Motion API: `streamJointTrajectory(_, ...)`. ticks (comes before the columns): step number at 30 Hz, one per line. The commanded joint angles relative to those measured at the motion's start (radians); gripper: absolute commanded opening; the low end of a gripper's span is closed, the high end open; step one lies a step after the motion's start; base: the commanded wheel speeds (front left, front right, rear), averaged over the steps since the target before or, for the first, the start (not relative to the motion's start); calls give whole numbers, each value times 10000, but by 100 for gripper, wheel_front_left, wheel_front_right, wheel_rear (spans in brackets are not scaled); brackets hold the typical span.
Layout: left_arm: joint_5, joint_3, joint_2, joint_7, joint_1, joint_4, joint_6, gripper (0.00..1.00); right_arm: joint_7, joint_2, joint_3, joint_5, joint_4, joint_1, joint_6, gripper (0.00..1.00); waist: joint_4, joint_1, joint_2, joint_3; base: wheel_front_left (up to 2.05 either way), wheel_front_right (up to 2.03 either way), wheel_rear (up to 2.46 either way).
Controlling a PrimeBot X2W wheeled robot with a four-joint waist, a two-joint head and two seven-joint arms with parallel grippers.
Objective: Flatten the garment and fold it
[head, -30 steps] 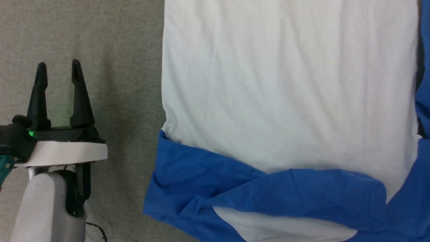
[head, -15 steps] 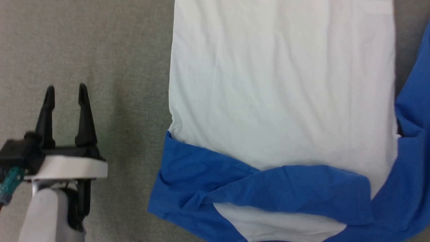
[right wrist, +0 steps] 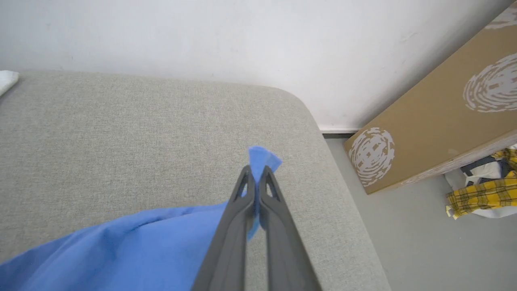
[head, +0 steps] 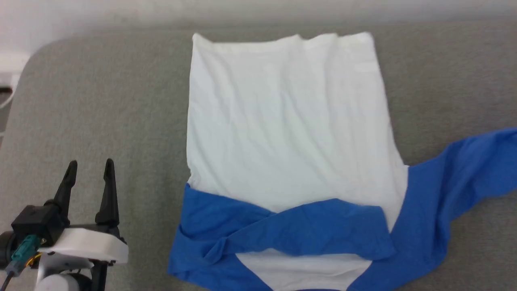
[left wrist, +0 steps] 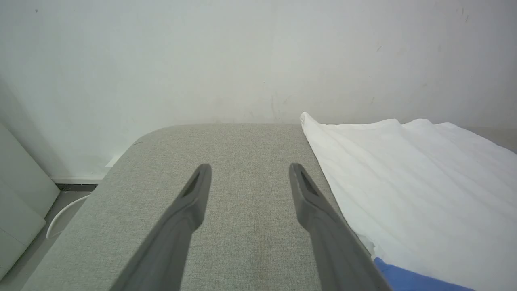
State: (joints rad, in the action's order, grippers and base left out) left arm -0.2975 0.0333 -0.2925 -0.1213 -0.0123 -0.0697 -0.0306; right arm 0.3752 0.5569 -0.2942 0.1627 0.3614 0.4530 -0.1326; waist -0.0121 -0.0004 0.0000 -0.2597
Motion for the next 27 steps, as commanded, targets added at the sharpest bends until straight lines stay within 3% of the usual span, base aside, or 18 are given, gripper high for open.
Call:
streamJointTrajectory(1, 51, 30, -68, 69, 140, -113, -98, 100, 76, -24, 80, 121, -450, -204, 19, 0, 892, 4, 0, 1095, 0, 0, 0)
streamJointTrajectory(9, -13, -51, -70, 413, 622, -521, -199, 100, 1743, -232, 1722, 1125, -4882, -1385, 19, 0, 1084, 4, 0, 1649, 0, 0, 0)
streamJointTrajectory(16, -113, -141, -36, 503, 788, -560, -210, 100, 3440, -527, 4692, 1861, -8144, -1274, 19, 0, 989, 4, 0, 1762, 0, 0, 0)
streamJointTrajectory(20, -153, -210, 1, 528, 680, -571, -229, 100, 3746, -1078, 6658, 2034, -8454, -563, 19, 0, 761, 4, 0, 1649, 0, 0, 0)
streamJointTrajectory(24, -165, -302, 33, 502, 494, -527, -226, 100, 3752, -1953, 8432, 1985, -7574, 69, 19, 0, 443, 4, 0, 1509, 0, 0, 0)
streamJointTrajectory(27, -159, -350, 47, 484, 419, -497, -230, 100, 3638, -2438, 9184, 1897, -6904, 328, 19, 0, 269, 4, 0, 1415, 0, 0, 0)
